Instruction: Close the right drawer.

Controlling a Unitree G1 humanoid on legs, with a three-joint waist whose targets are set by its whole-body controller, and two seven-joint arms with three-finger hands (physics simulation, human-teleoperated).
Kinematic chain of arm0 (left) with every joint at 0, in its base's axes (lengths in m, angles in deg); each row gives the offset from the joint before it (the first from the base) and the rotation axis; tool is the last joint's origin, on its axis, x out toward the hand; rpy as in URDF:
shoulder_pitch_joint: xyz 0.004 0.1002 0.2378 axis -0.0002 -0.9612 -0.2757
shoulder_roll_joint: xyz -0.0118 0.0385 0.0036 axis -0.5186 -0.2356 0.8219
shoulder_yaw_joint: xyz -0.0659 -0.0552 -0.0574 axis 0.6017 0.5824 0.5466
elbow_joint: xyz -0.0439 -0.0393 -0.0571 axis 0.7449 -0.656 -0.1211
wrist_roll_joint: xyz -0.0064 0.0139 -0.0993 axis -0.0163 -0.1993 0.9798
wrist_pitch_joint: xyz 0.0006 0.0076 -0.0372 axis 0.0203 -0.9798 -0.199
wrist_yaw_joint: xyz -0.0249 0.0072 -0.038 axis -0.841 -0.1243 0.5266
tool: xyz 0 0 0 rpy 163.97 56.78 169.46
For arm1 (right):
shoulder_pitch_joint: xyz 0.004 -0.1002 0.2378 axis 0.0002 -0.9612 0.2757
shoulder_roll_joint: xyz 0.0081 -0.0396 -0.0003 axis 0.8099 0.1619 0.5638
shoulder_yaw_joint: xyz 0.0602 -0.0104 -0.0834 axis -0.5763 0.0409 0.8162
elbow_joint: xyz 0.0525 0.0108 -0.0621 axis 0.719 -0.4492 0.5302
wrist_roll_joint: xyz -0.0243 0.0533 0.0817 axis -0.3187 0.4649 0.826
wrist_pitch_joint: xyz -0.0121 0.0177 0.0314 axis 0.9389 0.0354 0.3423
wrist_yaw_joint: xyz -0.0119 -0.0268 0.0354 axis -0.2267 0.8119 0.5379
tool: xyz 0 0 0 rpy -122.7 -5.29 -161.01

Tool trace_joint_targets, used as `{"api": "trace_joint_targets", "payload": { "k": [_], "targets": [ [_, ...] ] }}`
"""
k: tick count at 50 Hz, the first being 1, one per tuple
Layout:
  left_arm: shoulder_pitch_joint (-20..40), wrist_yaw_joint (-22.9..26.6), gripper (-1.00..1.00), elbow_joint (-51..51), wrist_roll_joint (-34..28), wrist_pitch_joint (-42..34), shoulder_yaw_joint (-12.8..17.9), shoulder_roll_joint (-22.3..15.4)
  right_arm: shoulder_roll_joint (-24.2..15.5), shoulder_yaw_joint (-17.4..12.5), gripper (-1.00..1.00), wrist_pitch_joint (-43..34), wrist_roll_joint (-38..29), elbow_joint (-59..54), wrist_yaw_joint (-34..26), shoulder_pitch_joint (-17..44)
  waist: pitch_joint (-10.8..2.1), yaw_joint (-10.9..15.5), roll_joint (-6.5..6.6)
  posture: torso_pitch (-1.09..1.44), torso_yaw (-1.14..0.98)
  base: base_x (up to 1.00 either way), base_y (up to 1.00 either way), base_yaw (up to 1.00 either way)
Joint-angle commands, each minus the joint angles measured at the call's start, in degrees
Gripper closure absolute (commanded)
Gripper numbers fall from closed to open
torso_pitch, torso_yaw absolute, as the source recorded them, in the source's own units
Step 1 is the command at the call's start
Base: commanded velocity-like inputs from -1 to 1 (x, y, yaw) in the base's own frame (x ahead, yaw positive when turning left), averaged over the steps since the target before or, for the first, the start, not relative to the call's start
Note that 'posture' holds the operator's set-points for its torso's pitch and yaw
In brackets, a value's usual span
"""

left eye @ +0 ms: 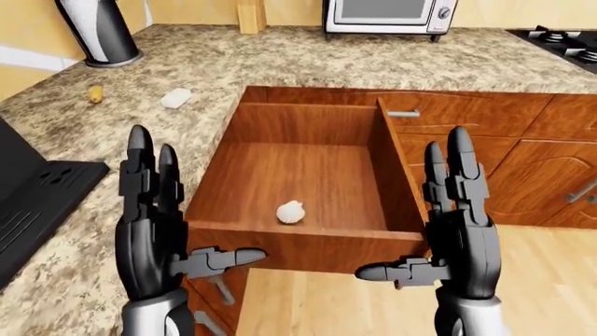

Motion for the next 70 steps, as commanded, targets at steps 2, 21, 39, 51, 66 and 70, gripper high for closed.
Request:
{"api": "trace_joint_targets", "payload": {
  "k": [2, 21, 39, 51, 66, 70],
  "targets": [
    [0.67, 0.29, -1.0, 2.42, 0.02, 1.97, -0.42, 0.02, -0.12, -0.25, -1.0, 1.82, 0.23, 2.41, 0.39, 0.56, -0.26, -0.06, -0.52, 0.0, 0.0, 0.1, 0.0, 0.0],
    [0.71, 0.39, -1.0, 2.52, 0.21, 1.87, -0.22, -0.01, -0.1, -0.35, -1.0, 3.17, 1.06, 2.52, 0.27, 0.25, -1.81, -1.73, -0.76, 0.0, 0.0, 0.05, 0.0, 0.0],
    [0.5, 0.39, -1.0, 2.78, 0.02, 1.84, -0.47, 0.01, 0.05, -1.26, -1.0, 3.21, 0.59, 3.22, 0.79, 0.87, -2.52, -0.78, -1.51, 0.0, 0.0, 0.0, 0.0, 0.0],
    [0.41, 0.45, -1.0, 2.82, 0.11, 1.87, -0.39, 0.03, 0.11, -4.21, -1.0, 0.66, 0.2, 6.57, 0.1, 1.97, -2.23, -0.76, -1.61, 0.0, 0.0, 0.0, 0.0, 0.0],
    [0.61, 0.37, -1.0, 2.7, 0.03, 1.78, -0.41, 0.01, 0.29, -14.03, -1.0, -3.5, 4.31, 10.86, -0.68, 4.89, -2.23, -0.67, -1.78, 0.0, 0.0, 0.0, 0.0, 0.0],
    [0.66, 0.34, -1.0, 2.63, 0.06, 1.77, -0.4, 0.01, -0.11, -17.4, -1.0, -4.75, 5.83, 11.1, -1.23, 5.61, -2.24, -0.66, -1.87, 0.0, 0.0, 0.0, 0.0, 0.0]
  ]
}}
